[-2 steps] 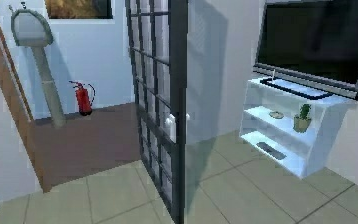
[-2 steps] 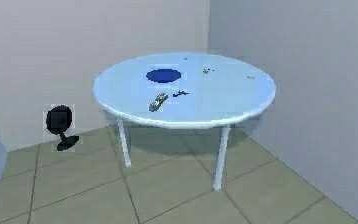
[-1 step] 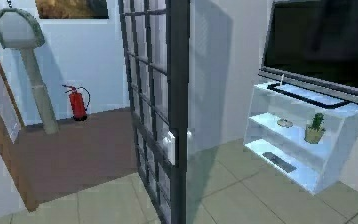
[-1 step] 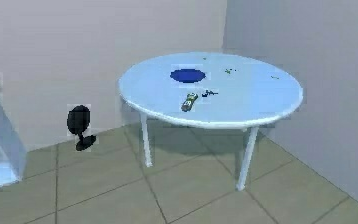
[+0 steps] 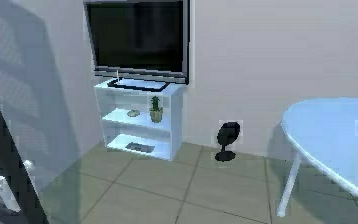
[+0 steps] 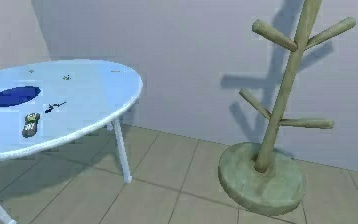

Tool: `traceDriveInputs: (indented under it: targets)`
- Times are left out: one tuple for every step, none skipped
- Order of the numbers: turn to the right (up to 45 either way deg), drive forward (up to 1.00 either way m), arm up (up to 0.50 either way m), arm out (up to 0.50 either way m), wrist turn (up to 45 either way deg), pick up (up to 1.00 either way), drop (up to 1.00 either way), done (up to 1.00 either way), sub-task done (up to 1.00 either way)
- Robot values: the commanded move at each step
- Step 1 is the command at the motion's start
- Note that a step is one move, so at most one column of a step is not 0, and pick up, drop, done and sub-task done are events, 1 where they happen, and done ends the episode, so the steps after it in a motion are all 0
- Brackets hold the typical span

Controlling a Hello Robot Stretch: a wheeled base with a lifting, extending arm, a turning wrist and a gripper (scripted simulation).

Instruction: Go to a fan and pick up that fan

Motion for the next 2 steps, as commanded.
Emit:
traceDriveInputs:
  targets:
    - [9.0, 0.00, 0.00, 0.00, 0.0, 0.00, 0.00, 0.00, 0.00]
    - [0.0, 1.00, 0.00, 0.00, 0.0, 0.00, 0.00, 0.00, 0.00]
